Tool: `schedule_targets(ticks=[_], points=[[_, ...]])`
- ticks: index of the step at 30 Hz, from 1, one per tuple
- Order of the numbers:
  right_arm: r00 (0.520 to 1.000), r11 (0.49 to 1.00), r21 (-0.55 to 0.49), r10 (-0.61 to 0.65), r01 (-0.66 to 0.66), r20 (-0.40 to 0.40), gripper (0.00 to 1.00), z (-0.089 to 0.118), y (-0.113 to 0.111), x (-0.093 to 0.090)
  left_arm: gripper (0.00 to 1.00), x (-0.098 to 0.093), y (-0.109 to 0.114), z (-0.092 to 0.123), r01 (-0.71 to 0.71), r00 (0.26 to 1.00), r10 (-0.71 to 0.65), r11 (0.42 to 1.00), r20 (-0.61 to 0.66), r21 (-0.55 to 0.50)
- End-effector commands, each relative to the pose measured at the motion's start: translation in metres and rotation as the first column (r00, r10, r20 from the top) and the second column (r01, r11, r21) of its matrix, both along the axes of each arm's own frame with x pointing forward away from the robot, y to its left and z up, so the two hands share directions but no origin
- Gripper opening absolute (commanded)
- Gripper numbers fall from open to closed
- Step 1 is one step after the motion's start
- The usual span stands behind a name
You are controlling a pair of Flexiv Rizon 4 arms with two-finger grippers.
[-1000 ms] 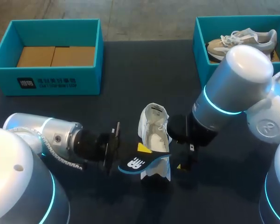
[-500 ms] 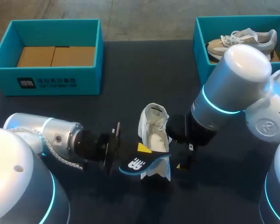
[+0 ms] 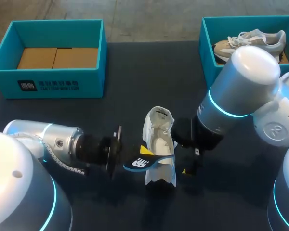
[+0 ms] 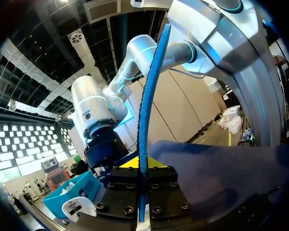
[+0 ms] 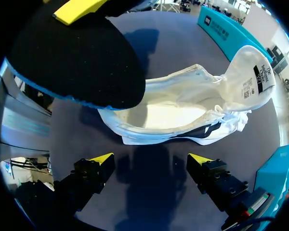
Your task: Take the shoe out of the shoebox, open the shoe tongue, remove and reinsert the insole, then place the shoe into the shoebox
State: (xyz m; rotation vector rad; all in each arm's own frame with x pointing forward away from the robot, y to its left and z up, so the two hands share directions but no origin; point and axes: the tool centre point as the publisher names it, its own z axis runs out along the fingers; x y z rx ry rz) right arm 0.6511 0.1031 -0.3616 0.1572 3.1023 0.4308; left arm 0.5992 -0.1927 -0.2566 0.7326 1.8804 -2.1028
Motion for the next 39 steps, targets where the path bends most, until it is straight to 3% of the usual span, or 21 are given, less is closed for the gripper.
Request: schedule_targets(ticks=[1,39], points=[[1.000,1.000,-0.003,-0.002,0.002,0.003,1.00,-0.001,0.001,-0.001,0.00,0.003,-0.002,-0.005,-0.009,1.000,0.010,1.000,-0.008,0.006],[1.000,1.000,-0.003,-0.002,0.002,0.003,1.00,-0.001,0.001,-0.001,0.00,0.025,0.011,-0.041,-0.098,0.994,0.102,0.989,-0.032,0.114]])
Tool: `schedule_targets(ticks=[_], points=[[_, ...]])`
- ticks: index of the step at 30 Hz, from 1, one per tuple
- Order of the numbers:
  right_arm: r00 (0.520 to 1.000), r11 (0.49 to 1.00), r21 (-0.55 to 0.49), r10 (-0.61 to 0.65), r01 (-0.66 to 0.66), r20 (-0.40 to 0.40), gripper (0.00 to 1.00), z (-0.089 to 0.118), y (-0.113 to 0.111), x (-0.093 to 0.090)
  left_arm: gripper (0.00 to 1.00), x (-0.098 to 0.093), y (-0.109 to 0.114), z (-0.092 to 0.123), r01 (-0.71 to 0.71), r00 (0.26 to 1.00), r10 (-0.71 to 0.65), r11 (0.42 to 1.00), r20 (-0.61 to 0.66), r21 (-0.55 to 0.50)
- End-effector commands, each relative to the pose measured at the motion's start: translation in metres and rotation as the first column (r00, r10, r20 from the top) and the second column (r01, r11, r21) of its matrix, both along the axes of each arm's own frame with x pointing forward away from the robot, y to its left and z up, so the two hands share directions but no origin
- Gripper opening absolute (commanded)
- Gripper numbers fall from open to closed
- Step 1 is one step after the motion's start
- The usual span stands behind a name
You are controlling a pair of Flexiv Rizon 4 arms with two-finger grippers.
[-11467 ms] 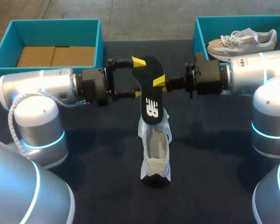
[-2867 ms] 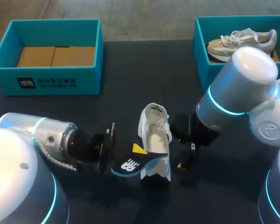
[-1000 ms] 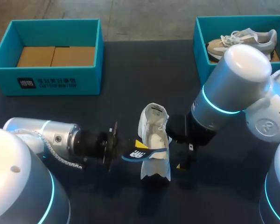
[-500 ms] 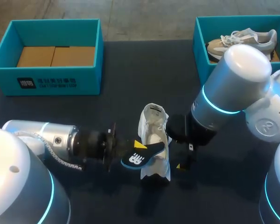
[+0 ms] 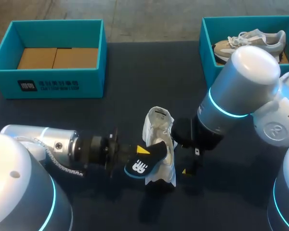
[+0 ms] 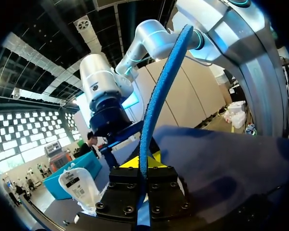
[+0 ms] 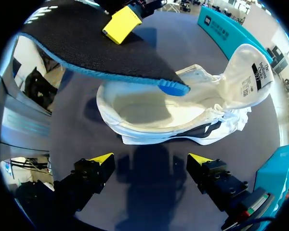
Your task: Take the shoe out of the shoebox, open the shoe tongue, remove and reinsert the insole, then place the shoe into the shoebox
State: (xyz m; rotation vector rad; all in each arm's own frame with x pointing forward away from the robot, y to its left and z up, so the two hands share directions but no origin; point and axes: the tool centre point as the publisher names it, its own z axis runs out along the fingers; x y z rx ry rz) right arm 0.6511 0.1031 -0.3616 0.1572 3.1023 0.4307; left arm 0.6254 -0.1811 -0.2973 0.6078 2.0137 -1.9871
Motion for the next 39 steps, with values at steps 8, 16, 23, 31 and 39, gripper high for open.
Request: schedule_targets(ticks=[8,16,23,31,39], points=[[1.000,1.000,-0.003,-0.002,0.002,0.003,1.00,-0.001,0.001,-0.001,0.00,-0.005,-0.004,0.006,0.024,1.000,-0.024,1.000,0.011,0.004],[1.000,1.000,-0.003,-0.002,0.002,0.003,1.00,-0.001,0.001,-0.001,0.00,-0.010,-0.015,0.013,0.063,0.998,-0.063,0.998,0.023,-0.020],[1.000,1.000,-0.003,-0.002,0.002,0.003,1.00,-0.001,0.001,-0.001,0.00,-0.014,-0.026,0.020,0.110,0.993,-0.109,0.993,0.036,-0.050],[1.000,1.000,-0.003,-0.002,0.002,0.003,1.00,-0.001,0.001,-0.001,0.00,-0.014,-0.041,0.021,0.141,0.989,-0.139,0.989,0.054,-0.044],[1.000,1.000,-0.003,-0.002,0.002,0.003,1.00,-0.001,0.001,-0.001,0.00,-0.010,-0.051,0.015,0.152,0.987,-0.150,0.988,0.053,-0.036]])
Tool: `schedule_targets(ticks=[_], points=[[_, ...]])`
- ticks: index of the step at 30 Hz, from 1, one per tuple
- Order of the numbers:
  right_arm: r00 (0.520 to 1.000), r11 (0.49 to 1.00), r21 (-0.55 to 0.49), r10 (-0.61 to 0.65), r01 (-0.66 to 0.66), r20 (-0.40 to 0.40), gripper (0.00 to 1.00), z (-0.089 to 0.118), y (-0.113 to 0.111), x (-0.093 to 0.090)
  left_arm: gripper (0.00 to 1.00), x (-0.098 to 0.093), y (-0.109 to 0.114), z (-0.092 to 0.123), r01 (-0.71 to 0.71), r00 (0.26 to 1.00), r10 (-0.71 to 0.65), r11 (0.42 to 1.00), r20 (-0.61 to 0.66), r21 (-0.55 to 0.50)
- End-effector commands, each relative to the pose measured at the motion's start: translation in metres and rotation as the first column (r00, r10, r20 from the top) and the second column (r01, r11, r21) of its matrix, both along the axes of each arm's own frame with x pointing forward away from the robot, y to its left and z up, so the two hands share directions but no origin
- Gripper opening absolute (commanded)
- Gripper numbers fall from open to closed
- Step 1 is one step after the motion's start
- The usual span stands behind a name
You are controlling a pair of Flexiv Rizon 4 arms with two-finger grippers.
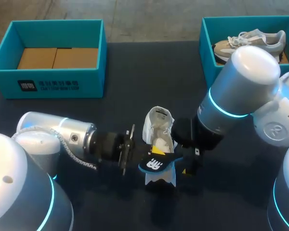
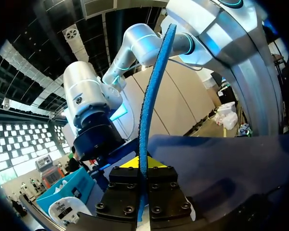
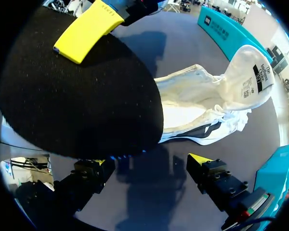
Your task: Take the shoe out of the shoebox, open the shoe tongue, remove and reinsert the insole, then place the shoe into the shoebox
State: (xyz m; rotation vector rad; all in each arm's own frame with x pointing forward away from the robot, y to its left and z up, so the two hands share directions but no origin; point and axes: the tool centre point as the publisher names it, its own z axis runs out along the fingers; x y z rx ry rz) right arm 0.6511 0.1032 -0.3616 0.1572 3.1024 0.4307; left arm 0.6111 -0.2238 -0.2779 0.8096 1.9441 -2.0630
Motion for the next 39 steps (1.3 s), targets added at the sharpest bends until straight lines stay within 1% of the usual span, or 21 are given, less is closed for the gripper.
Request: schedule_targets(ticks=[1,11,21,39], points=[[1.000,1.000,-0.003,-0.002,0.002,0.003,1.00,-0.001,0.001,-0.001,0.00,0.005,-0.009,-0.005,0.008,1.000,-0.008,1.000,-0.004,0.002],[1.000,1.000,-0.003,-0.002,0.002,0.003,1.00,-0.001,0.001,-0.001,0.00,0.009,-0.009,-0.011,-0.003,1.000,0.004,1.000,-0.003,0.024],[1.000,1.000,-0.003,-0.002,0.002,0.003,1.00,-0.001,0.001,-0.001,0.00,0.001,-0.002,-0.004,0.002,1.000,-0.002,1.000,0.001,0.014],[1.000,1.000,-0.003,-0.002,0.002,0.003,1.00,-0.001,0.001,-0.001,0.00,-0.006,0.010,-0.002,0.003,1.000,-0.003,1.000,0.001,0.009]])
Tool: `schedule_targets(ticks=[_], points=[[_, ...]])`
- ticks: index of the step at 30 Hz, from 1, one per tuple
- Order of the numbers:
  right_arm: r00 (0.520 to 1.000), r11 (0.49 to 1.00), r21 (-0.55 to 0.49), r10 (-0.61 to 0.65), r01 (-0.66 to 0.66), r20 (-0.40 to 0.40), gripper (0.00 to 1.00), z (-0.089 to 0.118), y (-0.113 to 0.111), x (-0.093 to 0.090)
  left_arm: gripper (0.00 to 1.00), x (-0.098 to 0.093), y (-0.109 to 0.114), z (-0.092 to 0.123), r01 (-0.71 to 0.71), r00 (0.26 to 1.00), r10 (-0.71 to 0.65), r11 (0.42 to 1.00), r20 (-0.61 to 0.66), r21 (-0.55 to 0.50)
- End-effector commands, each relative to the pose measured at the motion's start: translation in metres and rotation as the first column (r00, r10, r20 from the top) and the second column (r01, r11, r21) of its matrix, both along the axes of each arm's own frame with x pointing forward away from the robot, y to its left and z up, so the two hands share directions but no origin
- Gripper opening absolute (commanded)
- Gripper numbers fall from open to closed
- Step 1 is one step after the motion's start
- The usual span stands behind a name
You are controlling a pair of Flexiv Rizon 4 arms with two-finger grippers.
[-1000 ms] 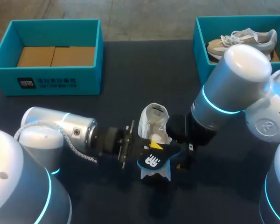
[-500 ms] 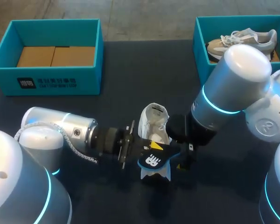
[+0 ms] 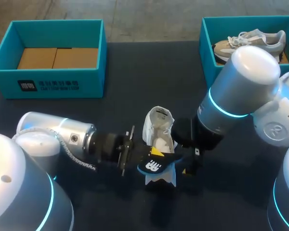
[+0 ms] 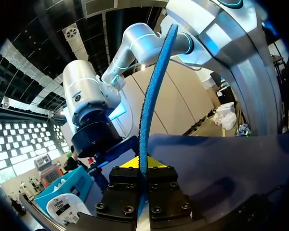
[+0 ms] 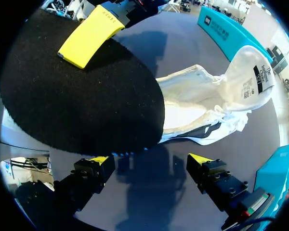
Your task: Take the shoe out of the shoebox, open the shoe tongue, remove and reinsert the insole, then place the shoe into the shoebox
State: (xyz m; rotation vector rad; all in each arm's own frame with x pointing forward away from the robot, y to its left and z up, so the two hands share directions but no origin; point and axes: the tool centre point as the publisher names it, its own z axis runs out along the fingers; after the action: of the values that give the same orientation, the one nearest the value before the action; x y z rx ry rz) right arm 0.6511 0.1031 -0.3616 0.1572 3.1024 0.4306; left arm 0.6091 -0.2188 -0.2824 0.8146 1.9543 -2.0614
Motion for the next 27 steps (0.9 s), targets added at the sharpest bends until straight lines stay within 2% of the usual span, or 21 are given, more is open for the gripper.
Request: schedule_targets(ticks=[1,27], points=[[1.000,1.000,-0.003,-0.002,0.002,0.003,1.00,-0.001,0.001,-0.001,0.00,-0.004,0.005,0.002,0.002,1.000,-0.002,1.000,0.007,0.002],[1.000,1.000,-0.003,-0.002,0.002,0.003,1.00,-0.001,0.001,-0.001,0.00,-0.006,0.018,0.003,-0.012,0.998,0.012,1.000,0.059,-0.016]])
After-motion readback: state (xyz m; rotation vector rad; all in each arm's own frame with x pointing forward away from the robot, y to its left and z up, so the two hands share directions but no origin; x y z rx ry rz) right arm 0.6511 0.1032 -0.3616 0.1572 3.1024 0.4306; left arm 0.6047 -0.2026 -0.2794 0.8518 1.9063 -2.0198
